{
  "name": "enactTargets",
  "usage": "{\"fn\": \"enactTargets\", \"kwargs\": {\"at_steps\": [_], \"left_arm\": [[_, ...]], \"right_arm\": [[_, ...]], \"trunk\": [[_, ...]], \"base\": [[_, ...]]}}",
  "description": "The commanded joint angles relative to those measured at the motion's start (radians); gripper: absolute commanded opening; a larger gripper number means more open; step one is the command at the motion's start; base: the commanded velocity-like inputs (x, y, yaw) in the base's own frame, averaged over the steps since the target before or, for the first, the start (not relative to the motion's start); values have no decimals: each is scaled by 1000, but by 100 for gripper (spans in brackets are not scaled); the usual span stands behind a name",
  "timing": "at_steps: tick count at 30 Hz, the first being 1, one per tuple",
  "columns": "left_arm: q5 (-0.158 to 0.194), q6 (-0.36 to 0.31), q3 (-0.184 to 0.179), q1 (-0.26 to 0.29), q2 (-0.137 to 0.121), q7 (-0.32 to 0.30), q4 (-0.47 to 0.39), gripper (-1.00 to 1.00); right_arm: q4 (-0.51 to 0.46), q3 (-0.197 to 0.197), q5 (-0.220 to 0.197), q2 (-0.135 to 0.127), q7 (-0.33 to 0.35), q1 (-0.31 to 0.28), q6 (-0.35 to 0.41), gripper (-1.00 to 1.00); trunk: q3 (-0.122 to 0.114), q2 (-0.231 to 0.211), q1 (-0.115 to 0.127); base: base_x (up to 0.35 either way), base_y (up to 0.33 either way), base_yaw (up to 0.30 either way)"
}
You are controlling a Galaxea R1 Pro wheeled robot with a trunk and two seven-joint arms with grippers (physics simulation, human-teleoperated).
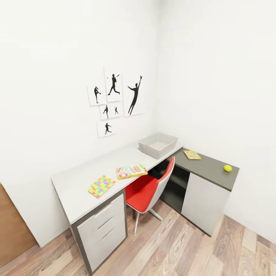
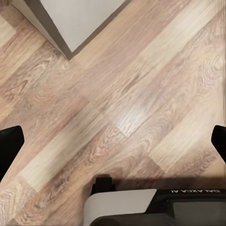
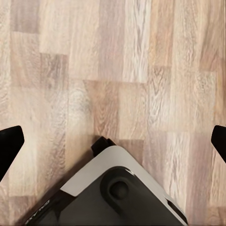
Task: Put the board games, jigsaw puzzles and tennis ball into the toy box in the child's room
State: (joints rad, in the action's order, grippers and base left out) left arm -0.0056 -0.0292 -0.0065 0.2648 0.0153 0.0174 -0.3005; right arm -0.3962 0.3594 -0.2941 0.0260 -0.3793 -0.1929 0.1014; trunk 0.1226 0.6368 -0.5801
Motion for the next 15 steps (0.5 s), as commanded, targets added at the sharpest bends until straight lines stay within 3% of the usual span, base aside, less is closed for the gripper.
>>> {"fn": "enactTargets", "kwargs": {"at_steps": [1, 15], "left_arm": [[-1, -3, -1, 0, 1, 2, -2, 100], [-1, -3, 0, 0, 1, 2, -2, 100]], "right_arm": [[-1, 1, -6, -1, -4, 0, 5, 100], [2, 1, -5, -4, -4, 0, 3, 100]], "trunk": [[-2, -6, 4], [-45, -104, 57]], "base": [[0, 0, -287], [0, 0, -288]]}}
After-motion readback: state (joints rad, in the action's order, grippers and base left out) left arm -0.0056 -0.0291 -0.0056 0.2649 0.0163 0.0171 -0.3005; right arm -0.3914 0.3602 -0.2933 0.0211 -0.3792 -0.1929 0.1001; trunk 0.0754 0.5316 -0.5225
